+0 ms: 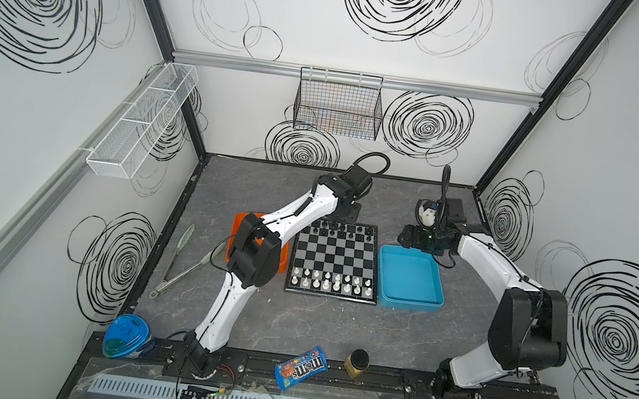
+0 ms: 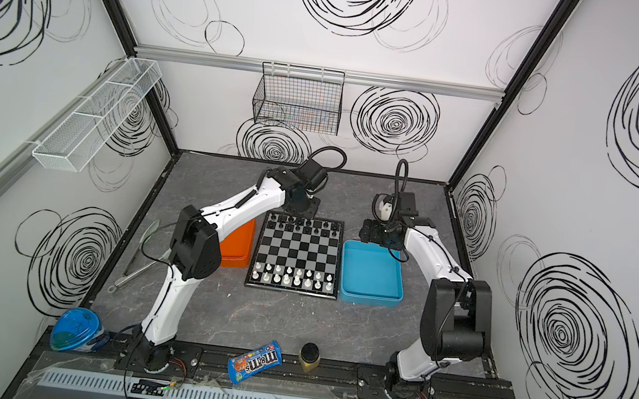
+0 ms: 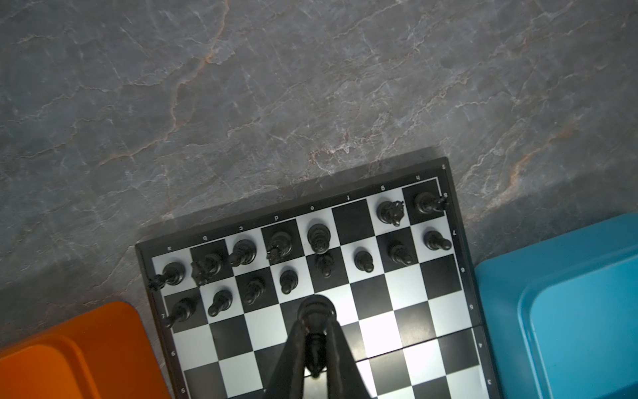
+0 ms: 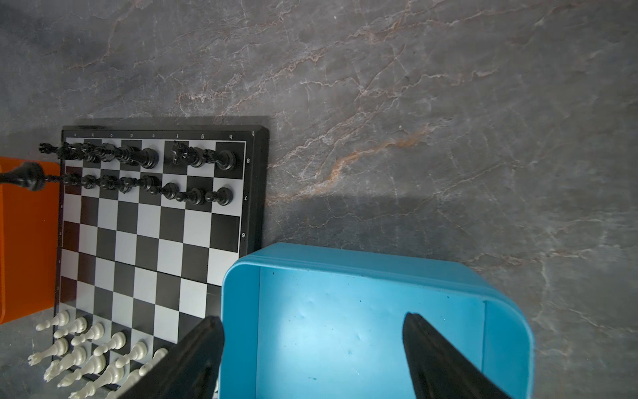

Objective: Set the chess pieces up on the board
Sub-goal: 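Carry the black pawn with the left gripper over the board's farthest rows, then lower the black pawn onto the empty square in the farthest rows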

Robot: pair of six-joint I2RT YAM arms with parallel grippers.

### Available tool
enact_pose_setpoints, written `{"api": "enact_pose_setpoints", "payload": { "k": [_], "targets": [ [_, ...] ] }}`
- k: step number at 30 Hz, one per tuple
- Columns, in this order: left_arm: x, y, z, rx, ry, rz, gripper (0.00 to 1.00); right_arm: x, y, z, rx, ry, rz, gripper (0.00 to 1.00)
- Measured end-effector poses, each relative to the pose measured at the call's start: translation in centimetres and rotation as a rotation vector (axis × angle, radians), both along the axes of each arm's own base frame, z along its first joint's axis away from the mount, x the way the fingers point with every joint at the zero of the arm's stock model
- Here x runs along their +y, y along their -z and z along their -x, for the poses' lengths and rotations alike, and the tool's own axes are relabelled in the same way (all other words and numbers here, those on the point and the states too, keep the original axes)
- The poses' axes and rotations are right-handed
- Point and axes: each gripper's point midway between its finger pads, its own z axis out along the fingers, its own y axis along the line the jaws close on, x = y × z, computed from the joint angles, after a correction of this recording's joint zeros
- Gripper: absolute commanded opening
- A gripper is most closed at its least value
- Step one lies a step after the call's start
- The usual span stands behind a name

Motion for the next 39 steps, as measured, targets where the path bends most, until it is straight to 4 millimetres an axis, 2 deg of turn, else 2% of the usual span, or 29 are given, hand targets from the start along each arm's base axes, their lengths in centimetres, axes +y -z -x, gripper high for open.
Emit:
{"api": "enact_pose_setpoints", "payload": {
  "k": [7, 16, 31, 39],
  "targets": [
    [-0.6, 0.5, 0.0, 0.017, 0.000, 0.025, 0.16, -0.4, 0.5, 0.3, 0.013, 0.004, 0.001, 0.86],
    [-2.6, 0.3, -0.6, -0.015, 0.026, 0.081, 0.16, -0.4, 0.7, 0.4, 0.017, 0.003, -0.004, 0.86],
    [-4.1, 2.6, -2.1, -0.037, 0.032, 0.101, 0.16, -1.0, 0.8, 0.4, 0.020, 0.015, -0.006, 0.86],
    [-4.1, 4.3, -2.3, -0.025, 0.029, 0.082, 0.16, -1.1, 0.8, 0.4, 0.022, 0.018, -0.013, 0.86]
  ]
}}
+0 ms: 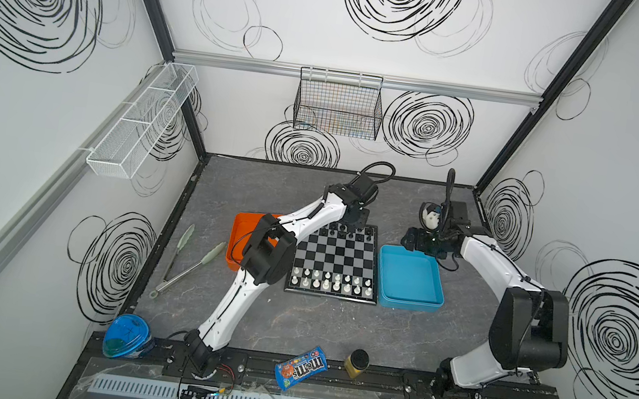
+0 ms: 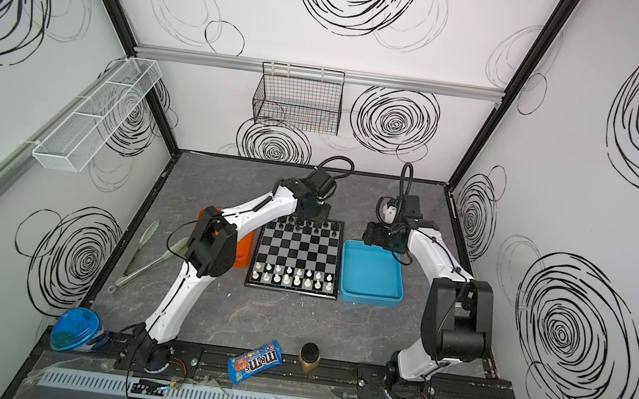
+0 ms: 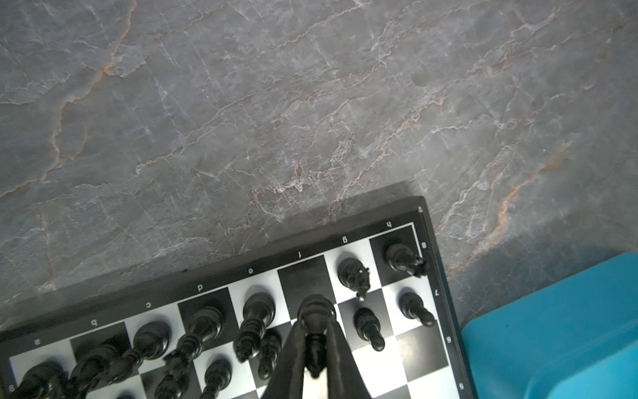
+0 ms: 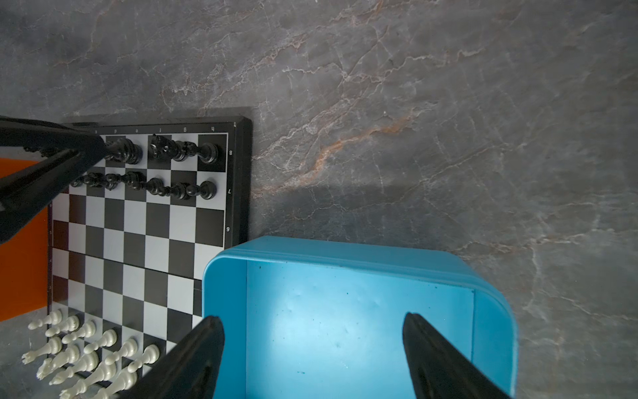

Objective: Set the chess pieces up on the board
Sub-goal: 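Lower the black pawn onto the empty square in the farthest rows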

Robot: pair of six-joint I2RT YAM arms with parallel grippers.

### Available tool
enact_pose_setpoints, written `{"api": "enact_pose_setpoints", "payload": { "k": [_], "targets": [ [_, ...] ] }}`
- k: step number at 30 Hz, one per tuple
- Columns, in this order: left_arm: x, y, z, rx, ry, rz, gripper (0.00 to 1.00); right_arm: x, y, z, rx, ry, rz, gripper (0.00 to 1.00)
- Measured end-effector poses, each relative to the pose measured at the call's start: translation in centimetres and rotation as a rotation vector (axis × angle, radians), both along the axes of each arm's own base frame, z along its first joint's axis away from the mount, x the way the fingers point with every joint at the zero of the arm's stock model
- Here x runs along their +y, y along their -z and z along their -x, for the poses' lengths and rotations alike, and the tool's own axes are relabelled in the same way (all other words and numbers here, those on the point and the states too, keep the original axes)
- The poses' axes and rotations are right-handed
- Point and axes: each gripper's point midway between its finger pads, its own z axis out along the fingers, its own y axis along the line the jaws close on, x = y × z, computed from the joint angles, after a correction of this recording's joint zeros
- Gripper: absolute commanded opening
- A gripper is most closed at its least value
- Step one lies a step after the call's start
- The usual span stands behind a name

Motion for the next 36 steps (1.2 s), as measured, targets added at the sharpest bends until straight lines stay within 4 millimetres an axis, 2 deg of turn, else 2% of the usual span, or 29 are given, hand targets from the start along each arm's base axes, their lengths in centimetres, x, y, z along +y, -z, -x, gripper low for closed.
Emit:
{"api": "enact_pose_setpoints", "payload": {
  "k": [6, 18, 22, 36],
  "targets": [
    [-0.2, 0.0, -0.3, -0.014, 0.001, 0.004, 0.17, 0.0, 0.0, 0.0, 0.000, 0.000, -0.004, 0.86],
    [0.1, 2.8, -0.4, 0.015, 0.002, -0.035, 0.18, -0.1, 0.5, 0.0, 0.015, 0.002, -0.013, 0.86],
    [0.0, 2.6, -0.5, 0.007, 0.002, -0.032, 0.18, -0.1, 0.6, 0.0, 0.018, 0.001, -0.015, 0.86],
    [0.0, 2.9, -0.5, 0.009, 0.010, -0.041, 0.30, -0.1, 0.6, -0.1, 0.015, 0.003, -0.018, 0.86]
  ]
}}
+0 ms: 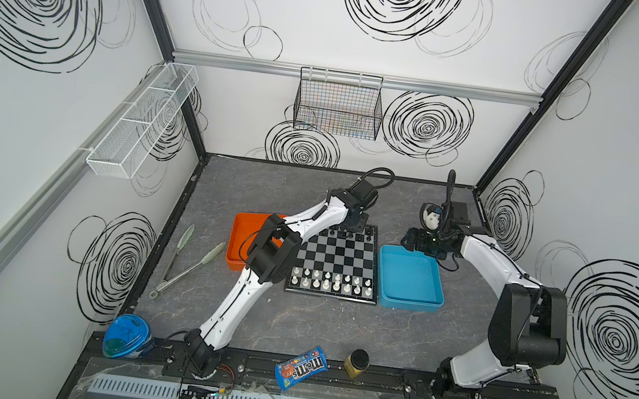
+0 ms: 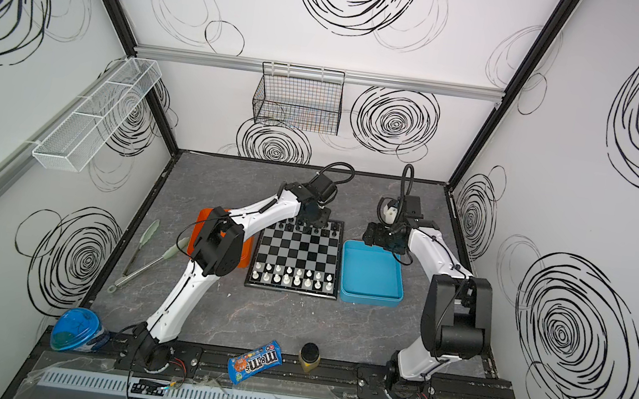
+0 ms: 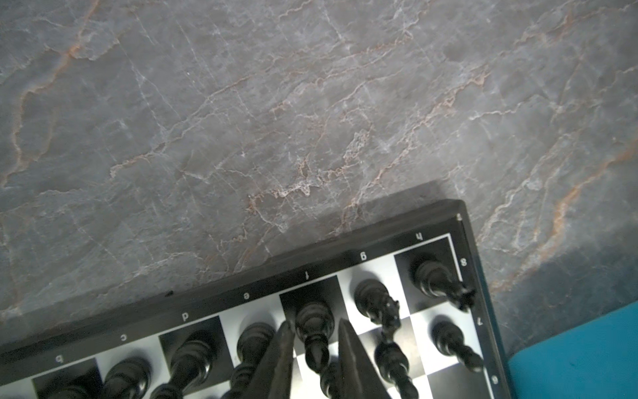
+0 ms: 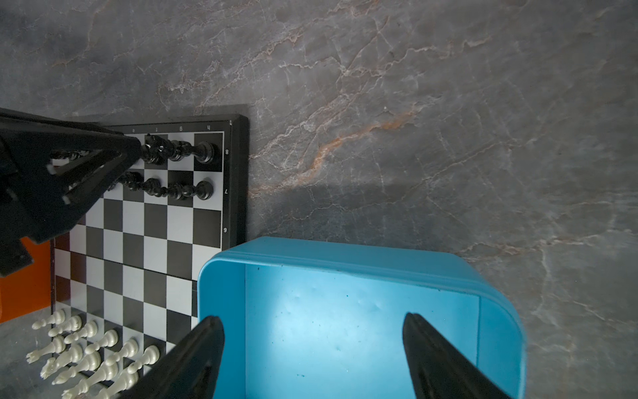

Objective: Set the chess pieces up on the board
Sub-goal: 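Lower the black pawn onto the empty square in the farthest rows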

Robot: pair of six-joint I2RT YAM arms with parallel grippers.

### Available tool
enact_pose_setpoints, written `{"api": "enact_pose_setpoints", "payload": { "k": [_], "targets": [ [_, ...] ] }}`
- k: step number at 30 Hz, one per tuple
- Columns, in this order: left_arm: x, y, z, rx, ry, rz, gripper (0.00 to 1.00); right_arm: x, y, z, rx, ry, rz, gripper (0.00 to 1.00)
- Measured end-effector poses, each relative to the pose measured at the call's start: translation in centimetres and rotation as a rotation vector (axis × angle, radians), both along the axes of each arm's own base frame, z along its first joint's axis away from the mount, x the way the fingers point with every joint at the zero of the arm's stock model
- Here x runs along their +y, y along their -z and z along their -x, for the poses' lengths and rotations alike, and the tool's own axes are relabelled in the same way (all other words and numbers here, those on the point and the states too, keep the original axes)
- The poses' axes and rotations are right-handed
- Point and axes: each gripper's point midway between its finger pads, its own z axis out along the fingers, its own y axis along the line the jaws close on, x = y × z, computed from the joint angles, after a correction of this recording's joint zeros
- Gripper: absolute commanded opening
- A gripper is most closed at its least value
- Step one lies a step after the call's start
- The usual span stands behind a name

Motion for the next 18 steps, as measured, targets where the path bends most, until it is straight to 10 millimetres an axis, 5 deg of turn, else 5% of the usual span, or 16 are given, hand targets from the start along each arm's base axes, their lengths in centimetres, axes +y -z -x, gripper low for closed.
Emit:
{"api": "enact_pose_setpoints", "payload": {
  "k": [18],
  "targets": [
    [-0.07, -0.02, 0.04, 0.002, 0.001, 0.004, 0.35, 0.06, 0.10, 0.09, 0.003, -0.002, -0.006, 0.86]
  ]
}}
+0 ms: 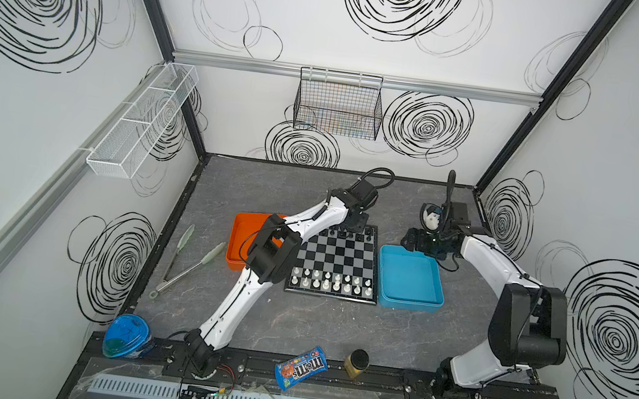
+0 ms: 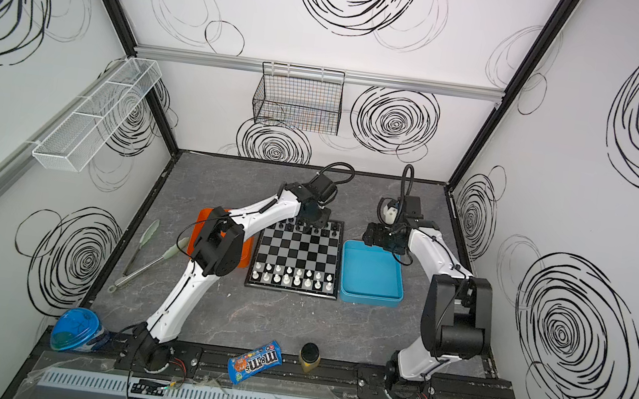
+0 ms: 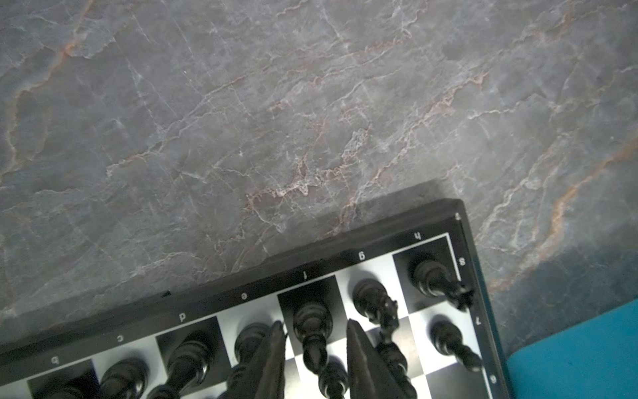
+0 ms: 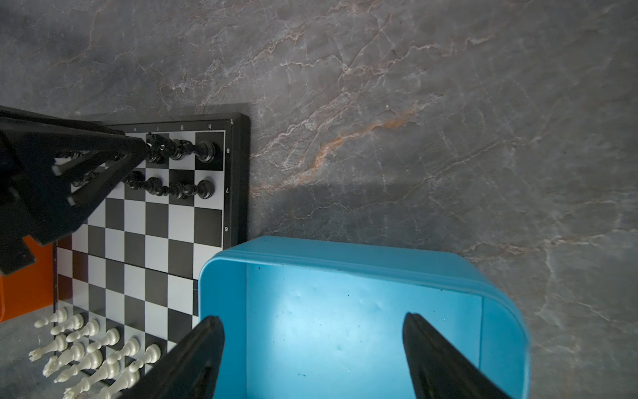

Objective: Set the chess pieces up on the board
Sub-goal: 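Lower the black pawn onto the empty square in the farthest rows, then open the left gripper and raise it back over the orange tray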

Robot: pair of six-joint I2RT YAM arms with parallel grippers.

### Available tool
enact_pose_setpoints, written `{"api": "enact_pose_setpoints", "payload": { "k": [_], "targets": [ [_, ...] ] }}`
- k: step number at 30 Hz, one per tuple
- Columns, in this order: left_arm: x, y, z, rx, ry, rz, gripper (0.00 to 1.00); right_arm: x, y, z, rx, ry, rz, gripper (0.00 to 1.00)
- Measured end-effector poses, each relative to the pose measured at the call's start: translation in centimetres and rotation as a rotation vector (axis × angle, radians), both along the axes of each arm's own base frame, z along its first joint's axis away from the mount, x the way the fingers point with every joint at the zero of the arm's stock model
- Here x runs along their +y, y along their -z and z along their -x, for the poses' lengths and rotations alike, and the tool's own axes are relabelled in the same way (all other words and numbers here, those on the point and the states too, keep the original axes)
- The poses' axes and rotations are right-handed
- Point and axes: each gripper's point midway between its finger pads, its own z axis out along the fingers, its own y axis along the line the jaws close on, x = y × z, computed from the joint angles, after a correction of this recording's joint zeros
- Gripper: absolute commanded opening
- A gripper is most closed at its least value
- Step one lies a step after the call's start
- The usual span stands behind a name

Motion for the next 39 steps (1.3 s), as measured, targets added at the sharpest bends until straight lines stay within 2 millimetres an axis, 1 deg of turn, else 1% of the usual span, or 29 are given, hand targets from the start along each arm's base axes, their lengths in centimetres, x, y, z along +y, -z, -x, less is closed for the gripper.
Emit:
{"api": "enact_pose_setpoints", "payload": {
  "k": [5, 8, 13, 16, 21, 26, 29, 31, 34, 37, 39],
  "targets": [
    [0.0, -0.3, 0.0, -0.004, 0.000, 0.003, 0.36, 0.0, 0.1, 0.1, 0.002, 0.000, 0.000, 0.86],
    [-0.1, -1.3, 0.1, -0.016, 0.002, 0.010, 0.36, 0.0, 0.2, 0.2, 0.005, 0.000, 0.000, 0.86],
    [-0.4, -4.3, 0.1, -0.058, 0.006, 0.039, 0.36, 0.0, 0.4, 0.3, 0.010, 0.000, -0.001, 0.86],
    [-0.5, -6.1, 0.2, -0.084, 0.007, 0.056, 0.37, 0.0, 0.1, 0.5, 0.004, -0.001, -0.002, 0.86],
    [-0.4, -9.4, 0.5, -0.132, 0.007, 0.082, 0.41, 0.1, -0.4, 0.5, -0.011, -0.002, -0.005, 0.86],
    [0.7, -12.9, 1.4, -0.179, -0.001, 0.102, 0.42, 0.1, -0.6, 0.5, -0.015, -0.003, -0.007, 0.86],
    [1.5, -14.5, 2.1, -0.198, -0.005, 0.109, 0.46, 0.1, -0.6, 0.5, -0.015, -0.003, -0.007, 0.86],
    [2.1, -15.3, 2.5, -0.206, -0.008, 0.114, 0.48, 0.1, -0.6, 0.5, -0.015, -0.003, -0.007, 0.86],
    [3.3, -16.0, 3.0, -0.212, -0.018, 0.115, 0.54, 0.1, -0.6, 0.5, -0.015, -0.003, -0.007, 0.86],
    [5.3, -16.6, 3.3, -0.215, -0.043, 0.113, 0.60, 0.1, -0.6, 0.5, -0.015, -0.003, -0.006, 0.86],
    [6.9, -17.0, 3.5, -0.215, -0.065, 0.112, 0.61, 0.1, -0.6, 0.5, -0.015, -0.002, -0.006, 0.85]
  ]
}}
